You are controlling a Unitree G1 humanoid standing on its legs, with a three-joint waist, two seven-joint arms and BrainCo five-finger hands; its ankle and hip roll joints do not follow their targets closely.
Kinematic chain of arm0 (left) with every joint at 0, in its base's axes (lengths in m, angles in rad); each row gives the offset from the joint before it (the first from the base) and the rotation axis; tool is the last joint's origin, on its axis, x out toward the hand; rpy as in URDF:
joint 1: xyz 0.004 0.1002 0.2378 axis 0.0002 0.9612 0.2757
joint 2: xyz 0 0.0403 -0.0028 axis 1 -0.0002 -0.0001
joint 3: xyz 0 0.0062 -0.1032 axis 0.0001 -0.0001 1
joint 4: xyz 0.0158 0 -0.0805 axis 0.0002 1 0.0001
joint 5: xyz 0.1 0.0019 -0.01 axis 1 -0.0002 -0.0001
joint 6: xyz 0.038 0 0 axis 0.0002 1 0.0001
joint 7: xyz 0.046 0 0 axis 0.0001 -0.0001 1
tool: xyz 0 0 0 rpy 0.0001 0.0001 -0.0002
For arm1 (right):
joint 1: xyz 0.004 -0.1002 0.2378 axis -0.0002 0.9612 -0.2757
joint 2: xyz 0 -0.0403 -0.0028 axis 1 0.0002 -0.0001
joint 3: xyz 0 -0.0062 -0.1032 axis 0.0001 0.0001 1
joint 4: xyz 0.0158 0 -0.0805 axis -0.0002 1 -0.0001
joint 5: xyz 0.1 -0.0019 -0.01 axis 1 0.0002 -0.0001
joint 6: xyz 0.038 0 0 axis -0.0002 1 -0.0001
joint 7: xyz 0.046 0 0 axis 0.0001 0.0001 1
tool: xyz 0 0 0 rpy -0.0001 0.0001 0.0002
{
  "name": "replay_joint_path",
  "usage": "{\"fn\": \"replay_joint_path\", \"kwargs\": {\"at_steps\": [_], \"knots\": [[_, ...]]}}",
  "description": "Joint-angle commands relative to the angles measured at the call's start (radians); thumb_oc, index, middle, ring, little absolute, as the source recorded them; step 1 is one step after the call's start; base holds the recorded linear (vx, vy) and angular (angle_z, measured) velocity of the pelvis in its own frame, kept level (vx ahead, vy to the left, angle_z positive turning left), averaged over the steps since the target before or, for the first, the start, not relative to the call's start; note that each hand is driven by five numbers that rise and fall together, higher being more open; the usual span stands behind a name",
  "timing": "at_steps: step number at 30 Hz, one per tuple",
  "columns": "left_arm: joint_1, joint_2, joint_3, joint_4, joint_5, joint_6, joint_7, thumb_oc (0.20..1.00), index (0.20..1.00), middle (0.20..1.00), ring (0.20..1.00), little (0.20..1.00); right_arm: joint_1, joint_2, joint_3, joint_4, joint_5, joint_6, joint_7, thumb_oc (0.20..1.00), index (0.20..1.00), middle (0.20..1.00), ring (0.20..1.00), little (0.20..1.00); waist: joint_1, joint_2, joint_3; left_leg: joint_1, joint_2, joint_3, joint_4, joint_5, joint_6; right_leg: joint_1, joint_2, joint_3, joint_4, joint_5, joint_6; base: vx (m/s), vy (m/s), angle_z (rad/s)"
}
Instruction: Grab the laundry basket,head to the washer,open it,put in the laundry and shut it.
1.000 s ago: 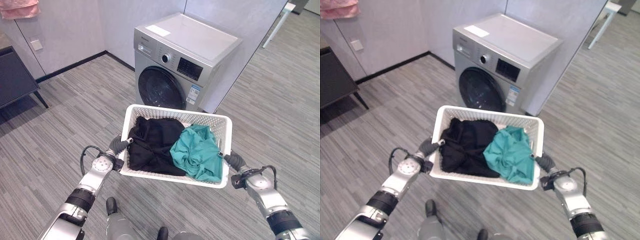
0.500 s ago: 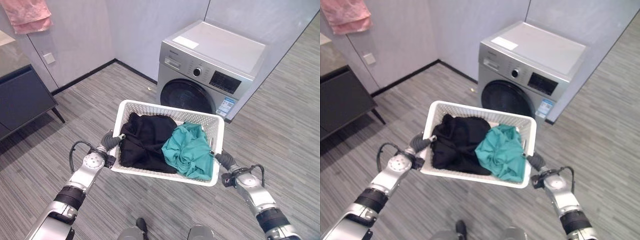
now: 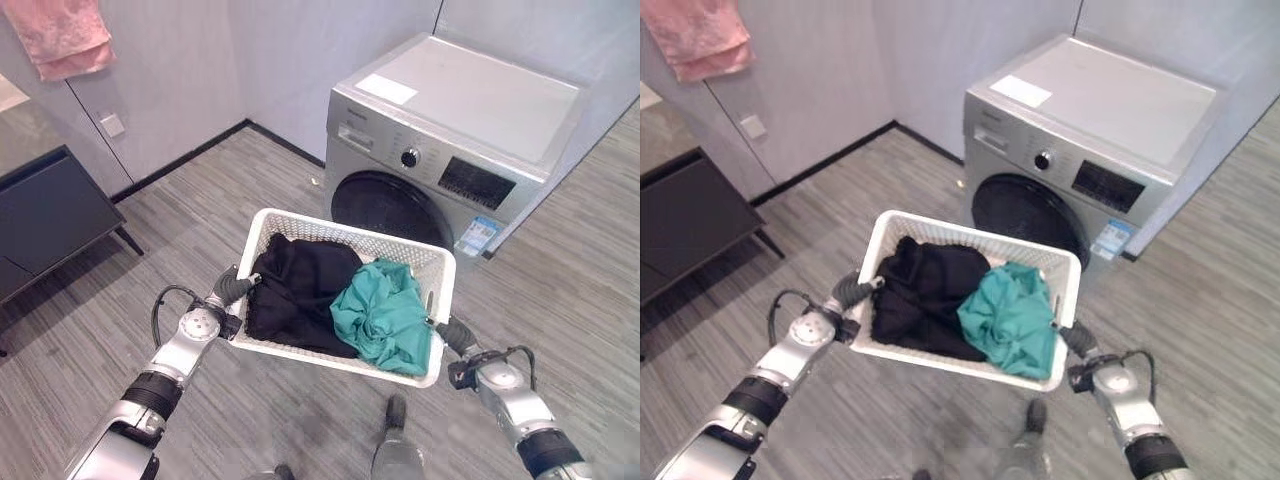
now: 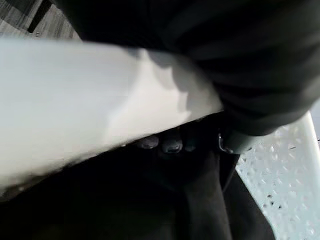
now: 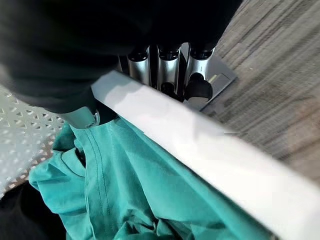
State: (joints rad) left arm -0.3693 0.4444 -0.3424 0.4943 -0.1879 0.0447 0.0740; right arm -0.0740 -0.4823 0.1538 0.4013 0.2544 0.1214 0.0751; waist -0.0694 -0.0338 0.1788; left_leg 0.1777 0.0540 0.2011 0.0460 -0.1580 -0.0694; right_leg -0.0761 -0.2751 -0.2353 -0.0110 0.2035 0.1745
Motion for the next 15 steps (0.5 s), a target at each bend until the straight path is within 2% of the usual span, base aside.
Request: {"fn": "replay_joint_path", "kwargs": {"at_steps": [1, 2, 3, 4, 5, 7, 8, 11, 12, 14, 15], "knots": [[-0.065, 0.113, 0.102, -0.017, -0.045, -0.079, 0.045, 0.2, 0.2, 0.2, 0.2, 0.2, 0.023, -0.129, -0.151, -0.012, -0.007, -0.052, -0.039, 0.2, 0.2, 0.2, 0.2, 0.2, -0.01, -0.032, -0.089, -0.045, 0.173, 0.005, 0.152, 0.036, -0.051, -0.085, 0.021, -0.021, 0.159, -0.137, 0.002, 0.21, -0.413, 0.14], [-0.06, 0.112, 0.106, -0.022, -0.052, -0.077, 0.047, 0.2, 0.2, 0.2, 0.2, 0.2, 0.019, -0.137, -0.145, -0.014, -0.003, -0.056, -0.045, 0.2, 0.2, 0.2, 0.2, 0.2, -0.011, -0.026, -0.088, -0.073, 0.212, -0.013, 0.216, 0.079, -0.063, -0.065, 0.061, -0.04, 0.153, -0.161, -0.025, 0.18, -0.409, 0.11], [-0.057, 0.11, 0.107, -0.025, -0.061, -0.077, 0.046, 0.2, 0.2, 0.2, 0.2, 0.2, 0.017, -0.143, -0.142, -0.018, 0.001, -0.06, -0.046, 0.2, 0.2, 0.2, 0.2, 0.2, -0.006, -0.028, -0.083, -0.098, 0.231, -0.022, 0.281, 0.105, -0.061, -0.045, 0.088, -0.042, 0.146, -0.182, -0.041, 0.1, -0.281, 0.02], [-0.058, 0.11, 0.107, -0.025, -0.061, -0.077, 0.046, 0.2, 0.2, 0.2, 0.2, 0.2, 0.016, -0.143, -0.142, -0.017, 0.001, -0.06, -0.046, 0.2, 0.2, 0.2, 0.2, 0.2, -0.008, -0.029, -0.085, -0.103, 0.23, -0.025, 0.282, 0.109, -0.061, -0.046, 0.087, -0.044, 0.142, -0.178, -0.043, 0.1, -0.368, -0.11], [-0.047, 0.105, 0.115, -0.032, -0.07, -0.076, 0.053, 0.2, 0.2, 0.2, 0.2, 0.2, 0.002, -0.155, -0.12, -0.002, 0.002, -0.063, -0.05, 0.2, 0.2, 0.2, 0.2, 0.2, 0.007, -0.038, -0.071, -0.155, 0.247, -0.061, 0.411, 0.173, -0.06, -0.009, 0.136, -0.038, 0.122, -0.201, -0.086, 0.09, -0.324, -0.15], [-0.04, 0.094, 0.116, -0.033, -0.081, -0.077, 0.059, 0.2, 0.2, 0.2, 0.2, 0.2, -0.006, -0.156, -0.105, 0.016, 0.001, -0.065, -0.055, 0.2, 0.2, 0.2, 0.2, 0.2, 0.009, -0.045, -0.067, -0.181, 0.281, -0.043, 0.445, 0.236, -0.057, 0.02, 0.163, -0.041, 0.095, -0.219, -0.105, 0.11, -0.309, -0.27], [-0.04, 0.09, 0.118, -0.032, -0.084, -0.073, 0.058, 0.2, 0.2, 0.2, 0.2, 0.2, -0.011, -0.156, -0.098, 0.025, 0.003, -0.063, -0.055, 0.2, 0.2, 0.2, 0.2, 0.2, 0.012, -0.04, -0.061, -0.184, 0.301, -0.022, 0.429, 0.243, -0.059, 0.037, 0.179, -0.041, 0.081, -0.226, -0.111, 0.06, -0.167, -0.19], [-0.044, 0.081, 0.115, -0.027, -0.083, -0.07, 0.055, 0.2, 0.2, 0.2, 0.2, 0.2, -0.015, -0.157, -0.087, 0.033, 0.003, -0.061, -0.05, 0.2, 0.2, 0.2, 0.2, 0.2, 0.019, -0.044, -0.058, -0.195, 0.309, -0.004, 0.36, 0.231, -0.056, 0.054, 0.187, -0.037, 0.061, -0.236, -0.114, 0.06, -0.052, 0.0], [-0.048, 0.075, 0.11, -0.025, -0.083, -0.071, 0.054, 0.2, 0.2, 0.2, 0.2, 0.2, -0.009, -0.163, -0.088, 0.027, 0.0, -0.063, -0.047, 0.2, 0.2, 0.2, 0.2, 0.2, 0.021, -0.046, -0.057, -0.221, 0.313, -0.016, 0.255, 0.232, -0.059, 0.063, 0.188, -0.028, 0.056, -0.251, -0.115, 0.05, 0.013, -0.06], [-0.052, 0.074, 0.108, -0.022, -0.083, -0.073, 0.055, 0.2, 0.2, 0.2, 0.2, 0.2, -0.006, -0.164, -0.088, 0.022, 0.0, -0.065, -0.047, 0.2, 0.2, 0.2, 0.2, 0.2, 0.021, -0.046, -0.055, -0.234, 0.308, -0.025, 0.194, 0.246, -0.063, 0.062, 0.188, -0.024, 0.055, -0.254, -0.115, 0.04, 0.029, 0.02], [-0.058, 0.07, 0.106, -0.012, -0.082, -0.077, 0.059, 0.2, 0.2, 0.2, 0.2, 0.2, -0.003, -0.164, -0.087, 0.011, -0.001, -0.072, -0.046, 0.2, 0.2, 0.2, 0.2, 0.2, 0.024, -0.043, -0.047, -0.248, 0.294, -0.041, 0.095, 0.266, -0.077, 0.073, 0.192, -0.012, 0.05, -0.262, -0.111, 0.04, 0.06, 0.0]]}}
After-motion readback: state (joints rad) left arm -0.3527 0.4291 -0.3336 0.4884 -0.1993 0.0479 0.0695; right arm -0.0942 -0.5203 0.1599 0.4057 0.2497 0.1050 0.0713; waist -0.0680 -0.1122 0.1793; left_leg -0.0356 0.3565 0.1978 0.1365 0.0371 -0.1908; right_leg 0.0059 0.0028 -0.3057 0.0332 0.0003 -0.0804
